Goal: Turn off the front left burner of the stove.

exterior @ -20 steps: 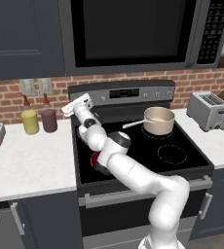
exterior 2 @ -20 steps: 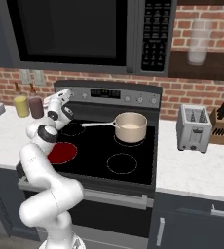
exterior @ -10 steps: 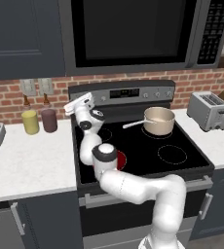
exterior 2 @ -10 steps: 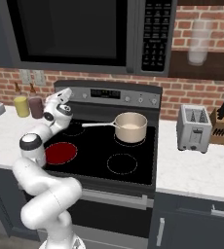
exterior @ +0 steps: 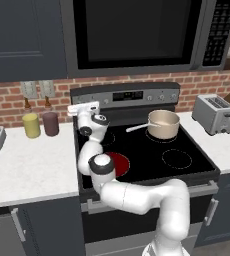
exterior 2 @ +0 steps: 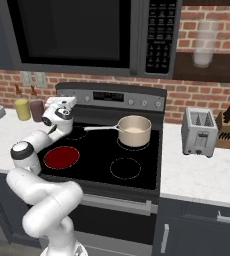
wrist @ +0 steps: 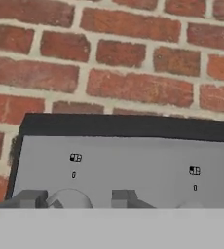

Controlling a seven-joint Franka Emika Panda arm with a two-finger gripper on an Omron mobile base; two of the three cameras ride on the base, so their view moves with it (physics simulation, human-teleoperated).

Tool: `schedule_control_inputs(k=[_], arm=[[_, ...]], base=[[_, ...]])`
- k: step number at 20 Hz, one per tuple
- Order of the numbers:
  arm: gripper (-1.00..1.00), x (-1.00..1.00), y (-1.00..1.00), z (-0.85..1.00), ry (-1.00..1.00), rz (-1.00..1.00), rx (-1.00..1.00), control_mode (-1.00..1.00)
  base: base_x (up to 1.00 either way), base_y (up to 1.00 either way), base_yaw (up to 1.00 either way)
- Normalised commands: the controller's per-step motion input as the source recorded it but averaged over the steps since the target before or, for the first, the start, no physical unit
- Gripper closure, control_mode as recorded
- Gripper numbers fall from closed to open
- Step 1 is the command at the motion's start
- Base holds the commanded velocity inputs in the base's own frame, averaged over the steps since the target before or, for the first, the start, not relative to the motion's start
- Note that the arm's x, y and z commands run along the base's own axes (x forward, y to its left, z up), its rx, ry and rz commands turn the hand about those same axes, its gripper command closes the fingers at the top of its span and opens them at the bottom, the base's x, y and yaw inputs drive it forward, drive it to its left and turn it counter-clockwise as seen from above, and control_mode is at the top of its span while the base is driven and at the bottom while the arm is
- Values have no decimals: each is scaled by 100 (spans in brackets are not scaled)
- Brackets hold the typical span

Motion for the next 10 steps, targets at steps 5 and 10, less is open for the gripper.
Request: schedule_control_inputs(k=[5,10], arm=[[100,-1,-100,0,18,-61,42,-100],[100,-1,-100,1,15,-60,43,-100]], base=[[0,0,0],[0,0,0]])
